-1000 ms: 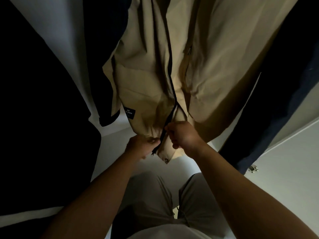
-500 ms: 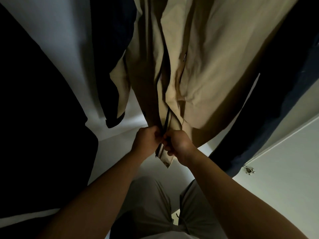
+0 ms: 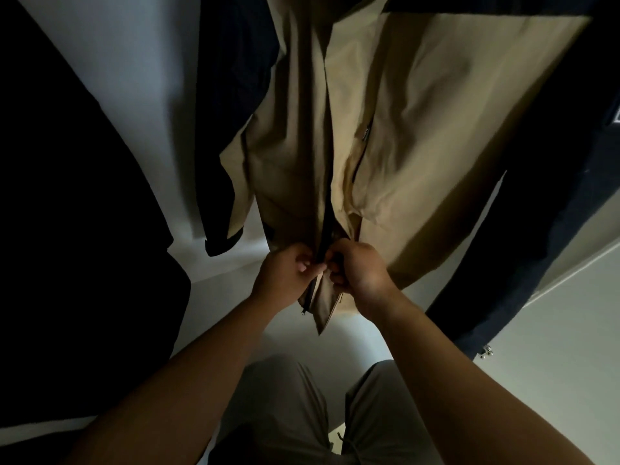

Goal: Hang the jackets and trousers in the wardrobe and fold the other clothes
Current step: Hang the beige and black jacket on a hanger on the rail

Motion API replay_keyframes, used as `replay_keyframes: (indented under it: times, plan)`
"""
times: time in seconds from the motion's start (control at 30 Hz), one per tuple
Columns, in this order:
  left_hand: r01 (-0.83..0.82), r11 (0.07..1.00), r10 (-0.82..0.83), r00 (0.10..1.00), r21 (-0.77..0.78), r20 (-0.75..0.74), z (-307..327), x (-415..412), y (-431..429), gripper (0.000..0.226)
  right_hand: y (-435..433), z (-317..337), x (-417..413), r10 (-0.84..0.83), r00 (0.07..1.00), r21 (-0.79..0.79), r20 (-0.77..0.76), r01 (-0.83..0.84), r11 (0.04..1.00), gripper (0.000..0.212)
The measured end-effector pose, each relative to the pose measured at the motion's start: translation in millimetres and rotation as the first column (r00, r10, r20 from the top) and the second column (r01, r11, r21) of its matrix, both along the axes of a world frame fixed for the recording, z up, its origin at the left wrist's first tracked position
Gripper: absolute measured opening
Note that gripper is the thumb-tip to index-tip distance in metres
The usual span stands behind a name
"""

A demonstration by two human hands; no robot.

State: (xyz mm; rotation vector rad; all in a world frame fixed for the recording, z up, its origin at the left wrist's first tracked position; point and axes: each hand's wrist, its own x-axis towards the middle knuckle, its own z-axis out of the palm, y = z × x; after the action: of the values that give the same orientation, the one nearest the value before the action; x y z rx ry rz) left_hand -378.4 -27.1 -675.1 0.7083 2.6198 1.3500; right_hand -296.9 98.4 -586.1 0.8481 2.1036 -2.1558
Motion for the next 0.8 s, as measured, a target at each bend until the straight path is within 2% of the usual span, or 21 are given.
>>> replay_keyframes:
  times: [0.07,0.13,0.17,0.23,0.3,0.33,0.37,0.43,0.47,0.5,0.53,0.57,0.6,0.67,0.73,0.8]
  plan:
    - [-0.020,0.999,0.022,0.998,0.033,-0.052,8.1,-2.4,2.3,0.033,1.5,-3.3,0.8,0.006,1.000,-0.024,-0.005,-0.006,1.000,0.027]
    - [0.012,0.999,-0.008,0.995,0.039,-0.104,14.2,-4.7,5.1,0.025,3.2,-5.3,1.7,0.032,0.999,0.021,0.015,-0.032,0.999,0.026]
    - [0.033,0.999,-0.028,0.992,0.038,-0.119,16.4,-4.8,6.4,0.017,4.5,-4.9,2.1,0.052,0.998,0.086,0.039,-0.055,0.995,0.025]
    - [0.051,0.998,-0.045,0.988,0.034,-0.146,18.3,-4.3,8.8,0.016,7.5,-2.3,1.2,0.088,0.990,0.271,0.113,-0.116,0.955,0.029]
    - [0.049,0.998,-0.042,0.988,0.039,-0.148,19.6,-3.3,10.4,0.015,11.3,2.8,-1.7,0.075,0.986,0.460,0.151,-0.137,0.877,0.049]
    - [0.046,0.998,-0.041,0.989,0.037,-0.142,20.0,-2.4,10.3,0.016,13.1,6.5,-2.7,0.038,0.988,0.577,0.153,-0.120,0.808,0.057]
    - [0.045,0.999,-0.041,0.990,0.031,-0.135,19.2,-1.9,10.2,0.018,14.3,10.5,-3.0,-0.026,0.989,0.717,0.145,-0.087,0.691,0.064]
    - [0.042,0.999,-0.041,0.992,0.008,-0.121,15.9,-0.9,9.5,0.019,18.4,14.8,-3.1,-0.166,0.984,0.944,0.068,-0.010,0.330,0.066]
    - [0.035,0.999,-0.034,0.993,0.002,-0.116,14.8,-0.2,9.1,0.018,19.4,15.2,-3.2,-0.187,0.982,0.979,-0.004,0.042,0.198,0.069]
    - [0.027,1.000,-0.027,0.993,-0.004,-0.111,14.6,0.2,8.8,0.018,20.0,15.3,-3.1,-0.176,0.982,0.987,-0.074,0.098,0.130,0.070]
    - [0.024,1.000,-0.025,0.994,-0.011,-0.108,15.3,0.6,8.7,0.018,21.6,13.6,-3.8,-0.147,0.978,0.980,-0.147,0.164,0.110,0.067]
    - [0.026,0.999,-0.028,0.994,-0.019,-0.102,16.4,0.3,8.8,0.019,24.5,11.1,-5.4,-0.107,0.970,0.964,-0.218,0.231,0.130,0.059]
    - [0.031,0.999,-0.033,0.995,-0.023,-0.093,17.3,-0.3,8.8,0.019,27.8,8.8,-6.7,-0.055,0.955,0.935,-0.292,0.297,0.196,0.047]
    - [0.040,0.999,-0.042,0.996,-0.032,-0.075,17.9,-2.2,8.4,0.019,35.0,1.9,-6.9,0.033,0.891,0.818,-0.453,0.401,0.412,0.024]
    - [0.040,0.998,-0.043,0.997,-0.054,-0.066,17.9,-3.7,8.0,0.023,40.7,-3.6,-5.3,0.007,0.818,0.644,-0.576,0.448,0.620,0.025]
    - [0.036,0.998,-0.039,0.998,-0.059,-0.051,16.7,-4.9,8.9,0.026,44.5,-6.4,-3.4,-0.123,0.803,0.382,-0.583,0.405,0.831,0.031]
